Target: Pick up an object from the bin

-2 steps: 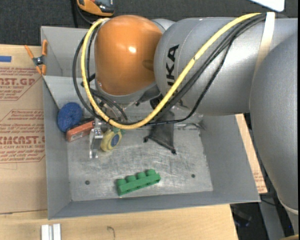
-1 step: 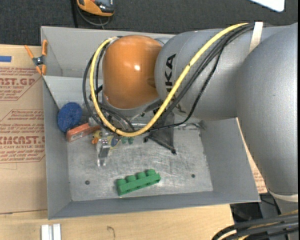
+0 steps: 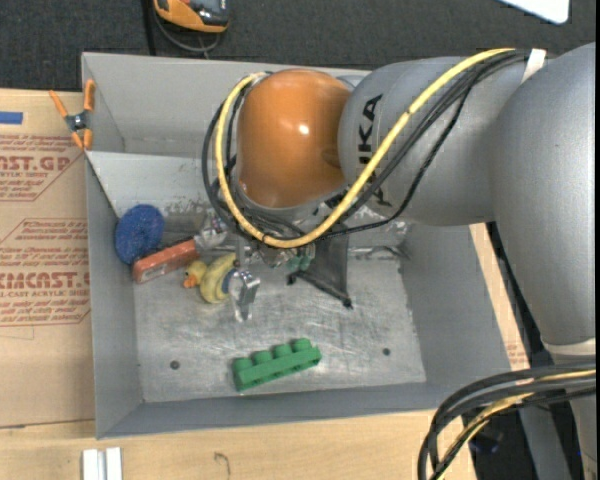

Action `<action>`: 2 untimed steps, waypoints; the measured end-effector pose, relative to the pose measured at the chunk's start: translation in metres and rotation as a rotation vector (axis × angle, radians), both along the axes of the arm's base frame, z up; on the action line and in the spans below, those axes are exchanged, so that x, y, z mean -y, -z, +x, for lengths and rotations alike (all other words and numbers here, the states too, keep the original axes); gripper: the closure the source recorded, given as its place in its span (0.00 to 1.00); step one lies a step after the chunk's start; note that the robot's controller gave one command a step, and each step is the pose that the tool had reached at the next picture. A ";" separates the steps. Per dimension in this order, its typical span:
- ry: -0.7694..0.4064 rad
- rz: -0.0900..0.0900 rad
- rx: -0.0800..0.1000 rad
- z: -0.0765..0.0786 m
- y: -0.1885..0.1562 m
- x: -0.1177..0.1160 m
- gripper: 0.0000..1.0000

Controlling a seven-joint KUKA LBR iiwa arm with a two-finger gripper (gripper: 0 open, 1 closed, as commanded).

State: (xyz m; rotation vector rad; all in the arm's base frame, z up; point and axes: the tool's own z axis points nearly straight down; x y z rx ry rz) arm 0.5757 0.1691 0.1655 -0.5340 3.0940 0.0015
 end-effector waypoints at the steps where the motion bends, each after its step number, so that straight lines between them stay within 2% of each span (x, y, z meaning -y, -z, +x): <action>1: -0.026 0.000 -0.001 0.013 0.020 0.024 0.00; 2: -0.282 0.011 0.039 -0.020 0.066 0.049 0.00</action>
Offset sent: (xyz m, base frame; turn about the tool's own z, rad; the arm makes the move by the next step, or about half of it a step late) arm -0.0439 -0.0672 -0.0955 -0.3830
